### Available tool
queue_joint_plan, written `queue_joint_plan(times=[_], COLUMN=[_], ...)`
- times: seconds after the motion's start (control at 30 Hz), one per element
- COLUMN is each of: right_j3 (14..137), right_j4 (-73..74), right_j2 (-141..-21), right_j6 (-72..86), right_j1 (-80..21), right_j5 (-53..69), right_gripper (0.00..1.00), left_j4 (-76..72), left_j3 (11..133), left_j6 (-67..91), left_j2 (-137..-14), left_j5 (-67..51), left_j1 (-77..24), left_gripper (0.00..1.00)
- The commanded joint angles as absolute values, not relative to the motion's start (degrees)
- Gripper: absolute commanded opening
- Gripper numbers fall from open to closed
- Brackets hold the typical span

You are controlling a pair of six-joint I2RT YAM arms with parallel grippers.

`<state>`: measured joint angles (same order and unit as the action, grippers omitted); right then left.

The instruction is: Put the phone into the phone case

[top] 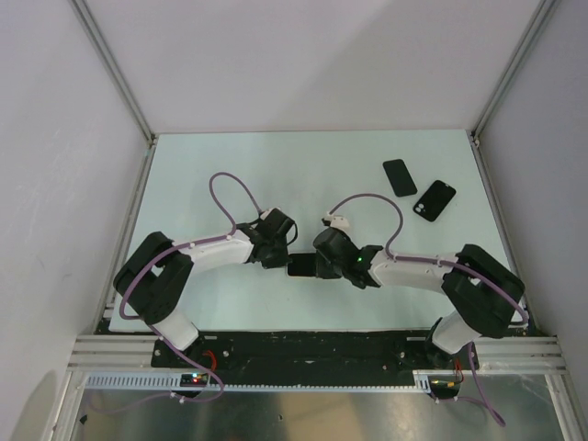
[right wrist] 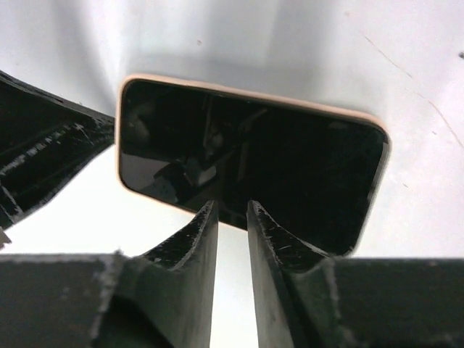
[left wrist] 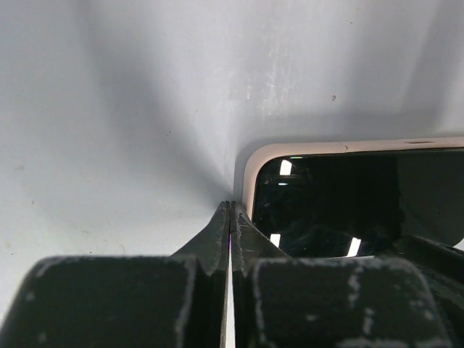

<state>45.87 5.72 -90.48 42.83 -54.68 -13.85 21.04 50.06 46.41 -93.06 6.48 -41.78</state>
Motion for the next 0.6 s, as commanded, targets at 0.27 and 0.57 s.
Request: queue_joint_plan(times=[0.27,0.57], right_j3=[43.1,42.96], right_j4=[21.85,19.29], right_j2=[-76.41,-79.5], right_j6=[39.6,39.26], right_j1=[-46.29,-44.61], right_j5=[-11.74,-6.56], right_gripper=[0.36,0.33], left_j4=[17.71,17.71], left_j3=[51.76,51.79], left_j6=[46.01,46.05], left_j2=[-92.28,-92.19], left_j5=[4.11,4.0], left_j1=[-42.42,-42.39], left_gripper=[0.0,0.0])
